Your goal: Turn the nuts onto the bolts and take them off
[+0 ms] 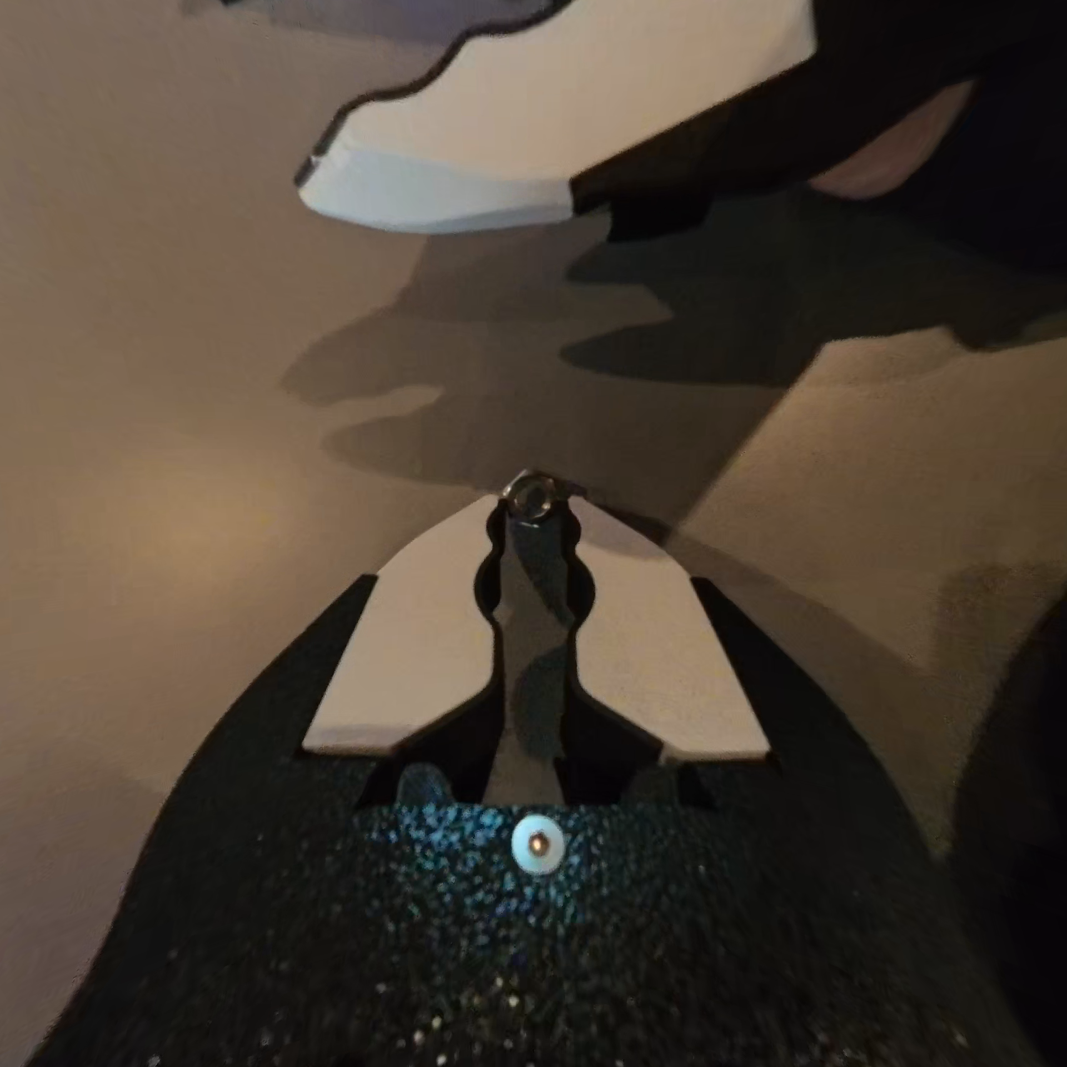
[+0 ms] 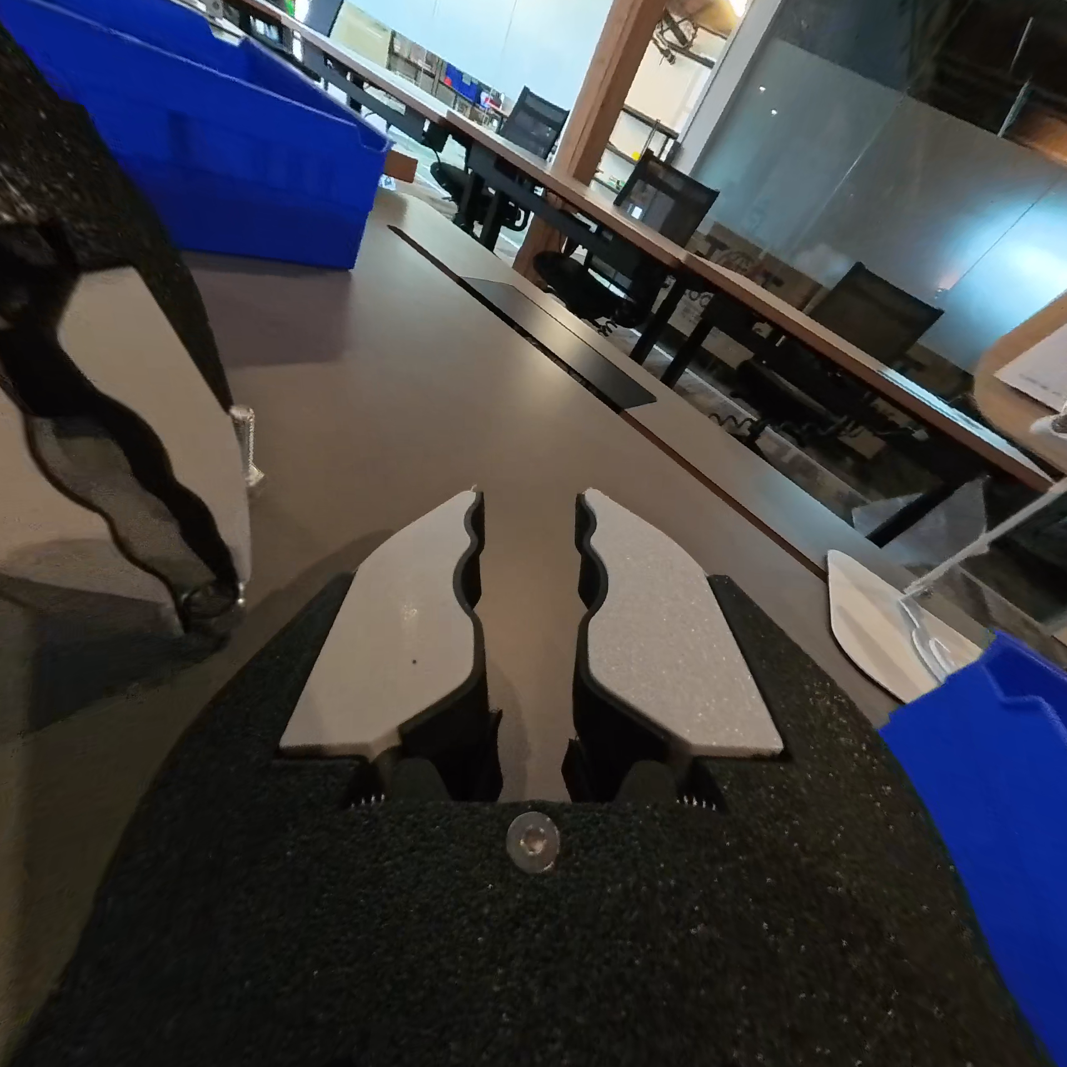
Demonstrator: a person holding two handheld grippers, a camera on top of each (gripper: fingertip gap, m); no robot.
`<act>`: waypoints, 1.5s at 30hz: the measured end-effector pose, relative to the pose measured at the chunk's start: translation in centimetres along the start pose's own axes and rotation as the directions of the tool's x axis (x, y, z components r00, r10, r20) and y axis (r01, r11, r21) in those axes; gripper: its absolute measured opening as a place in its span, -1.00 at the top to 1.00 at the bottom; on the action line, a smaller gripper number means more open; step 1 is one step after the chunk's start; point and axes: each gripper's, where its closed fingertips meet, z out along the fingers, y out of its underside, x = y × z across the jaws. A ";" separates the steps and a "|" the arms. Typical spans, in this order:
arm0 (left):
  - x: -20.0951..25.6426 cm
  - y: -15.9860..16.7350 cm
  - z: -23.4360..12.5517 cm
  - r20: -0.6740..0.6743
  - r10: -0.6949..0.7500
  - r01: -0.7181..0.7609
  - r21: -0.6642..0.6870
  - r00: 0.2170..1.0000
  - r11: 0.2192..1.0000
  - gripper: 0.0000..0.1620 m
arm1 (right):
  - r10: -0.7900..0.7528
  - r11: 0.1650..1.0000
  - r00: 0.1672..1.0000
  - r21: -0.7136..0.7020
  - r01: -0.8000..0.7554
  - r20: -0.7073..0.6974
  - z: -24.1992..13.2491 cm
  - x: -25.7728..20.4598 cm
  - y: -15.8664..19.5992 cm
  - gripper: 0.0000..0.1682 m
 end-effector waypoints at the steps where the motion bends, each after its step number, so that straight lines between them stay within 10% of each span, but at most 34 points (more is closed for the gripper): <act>1: -0.2 0.1 0.3 0.020 0.004 -0.004 -0.004 1.000 1.000 0.79 | -0.008 1.000 1.000 -0.003 0.008 0.003 0.0 -0.1 0.0 0.65; 9: -0.3 -1.9 -1.0 -0.049 -0.008 0.018 0.192 0.999 0.981 0.43 | -0.015 1.000 1.000 -0.004 0.015 0.013 0.1 -0.3 0.0 0.65; 15: -5.5 -2.5 -7.6 0.238 0.018 -0.144 0.521 0.971 0.841 0.95 | -0.048 0.999 0.998 0.018 0.047 0.046 0.1 -1.1 -0.3 0.65; 23: -8.4 0.3 -7.0 0.148 -0.159 0.040 0.599 0.976 0.800 1.00 | 0.006 0.974 0.896 0.200 -0.106 0.444 -0.4 -7.2 -4.2 0.85; 31: -8.6 0.4 -7.2 0.088 -0.188 0.094 0.618 0.978 0.781 1.00 | -0.089 0.995 0.712 0.086 0.040 0.697 3.2 -11.6 -2.8 0.95; 45: -8.4 0.6 -6.6 0.086 -0.178 0.094 0.587 0.980 0.804 1.00 | -0.134 0.990 0.718 0.054 0.134 0.683 4.1 -12.0 -1.8 0.83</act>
